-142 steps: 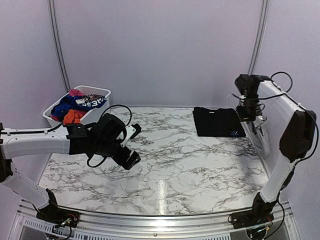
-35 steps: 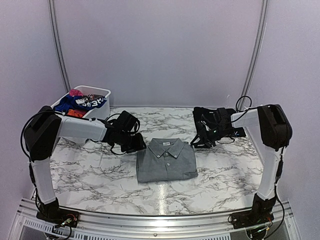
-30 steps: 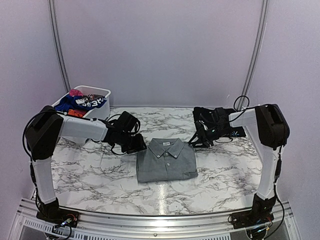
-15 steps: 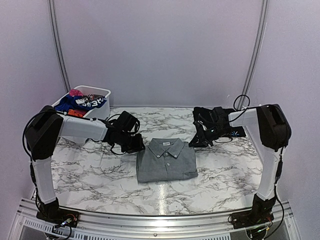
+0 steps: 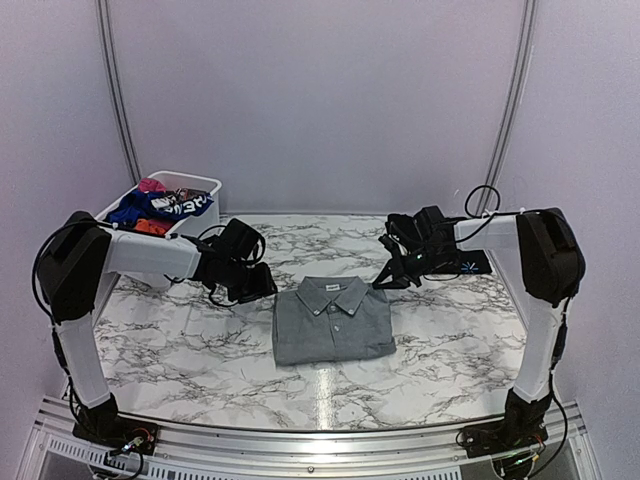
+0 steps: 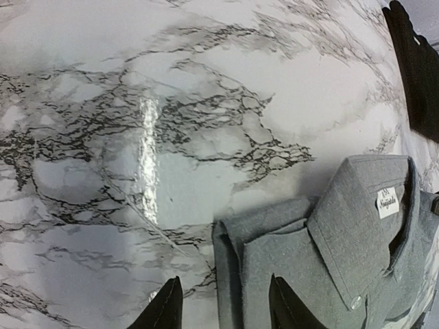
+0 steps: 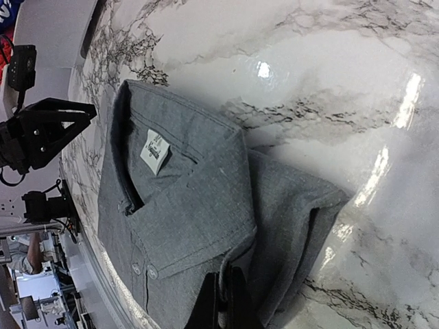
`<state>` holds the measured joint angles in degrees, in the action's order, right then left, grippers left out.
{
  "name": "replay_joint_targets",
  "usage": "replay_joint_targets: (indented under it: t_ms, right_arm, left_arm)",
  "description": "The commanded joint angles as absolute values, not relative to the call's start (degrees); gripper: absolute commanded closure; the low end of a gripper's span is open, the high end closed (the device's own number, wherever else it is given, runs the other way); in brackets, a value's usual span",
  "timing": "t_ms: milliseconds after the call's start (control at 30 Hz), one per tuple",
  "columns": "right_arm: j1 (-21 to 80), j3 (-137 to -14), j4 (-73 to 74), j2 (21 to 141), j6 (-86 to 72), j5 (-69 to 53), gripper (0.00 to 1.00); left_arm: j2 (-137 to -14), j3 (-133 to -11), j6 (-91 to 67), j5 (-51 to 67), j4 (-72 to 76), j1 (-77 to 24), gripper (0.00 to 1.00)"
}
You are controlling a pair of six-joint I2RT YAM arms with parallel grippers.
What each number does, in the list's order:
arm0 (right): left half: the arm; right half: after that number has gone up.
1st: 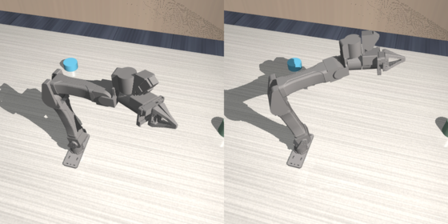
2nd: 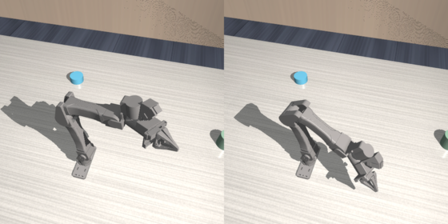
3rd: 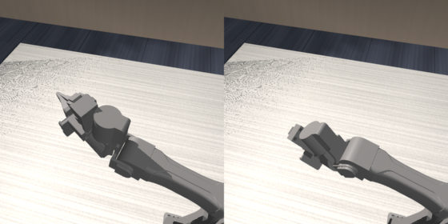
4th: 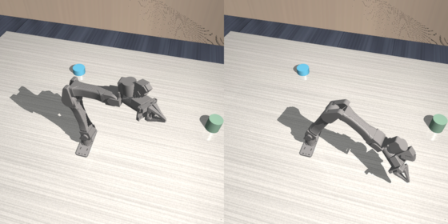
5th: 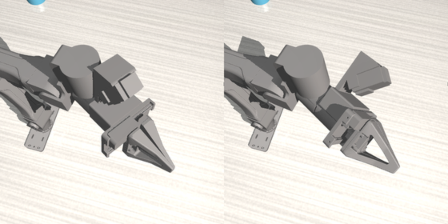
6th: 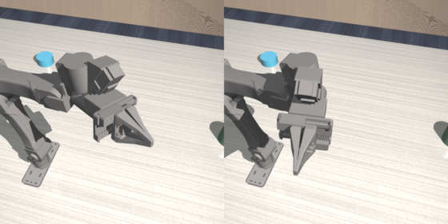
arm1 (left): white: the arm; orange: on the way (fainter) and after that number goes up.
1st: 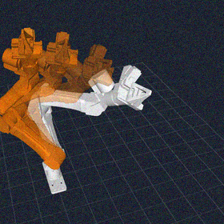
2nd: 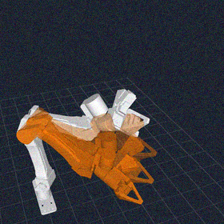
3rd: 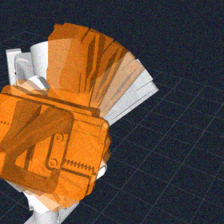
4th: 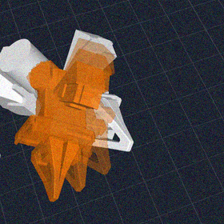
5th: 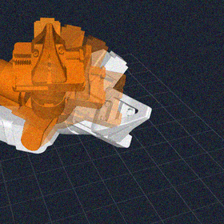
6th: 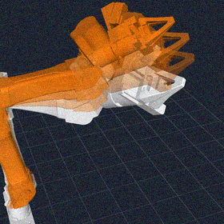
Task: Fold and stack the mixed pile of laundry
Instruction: Adjust the square-folded shirt at the center of the board.
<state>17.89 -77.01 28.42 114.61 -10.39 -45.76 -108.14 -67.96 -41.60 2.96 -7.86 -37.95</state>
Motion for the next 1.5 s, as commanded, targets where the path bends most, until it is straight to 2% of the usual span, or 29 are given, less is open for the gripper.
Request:
replay_joint_targets:
  t_ms: [0, 333, 533, 700, 833, 1033, 1467]
  right_arm:
    - [18.3, -79.7, 28.6, 114.6, -9.7, -44.3, 1.0]
    - [18.3, -80.4, 28.5, 115.8, -10.6, -43.6, 1.0]
    - [18.3, -80.3, 28.7, 115.7, -10.9, -43.6, 1.0]
    - [18.3, -80.4, 28.6, 115.3, -11.0, -43.6, 1.0]
    - [18.4, -80.3, 28.6, 115.3, -11.0, -43.8, 1.0]
    - [18.5, -80.2, 28.6, 114.9, -11.2, -43.7, 1.0]
    - [18.9, -79.1, 24.8, 109.9, -9.8, -44.0, 1.0]
  left_arm:
    - [-108.7, -68.5, -40.6, 4.0, -9.2, -36.9, 0.55]
    - [-114.3, -73.4, -39.1, 9.6, -8.3, -37.0, 0.57]
    - [-113.9, -74.0, -38.1, 9.2, -8.3, -37.0, 0.75]
    - [-112.2, -72.8, -37.4, 8.8, -8.6, -37.0, 0.75]
    - [-112.9, -73.2, -36.7, 9.6, -8.5, -37.0, 0.82]
    - [-112.5, -73.7, -36.9, 9.2, -8.6, -37.0, 1.0]
    - [-105.7, -68.5, -35.9, 3.6, -10.9, -36.4, 1.0]
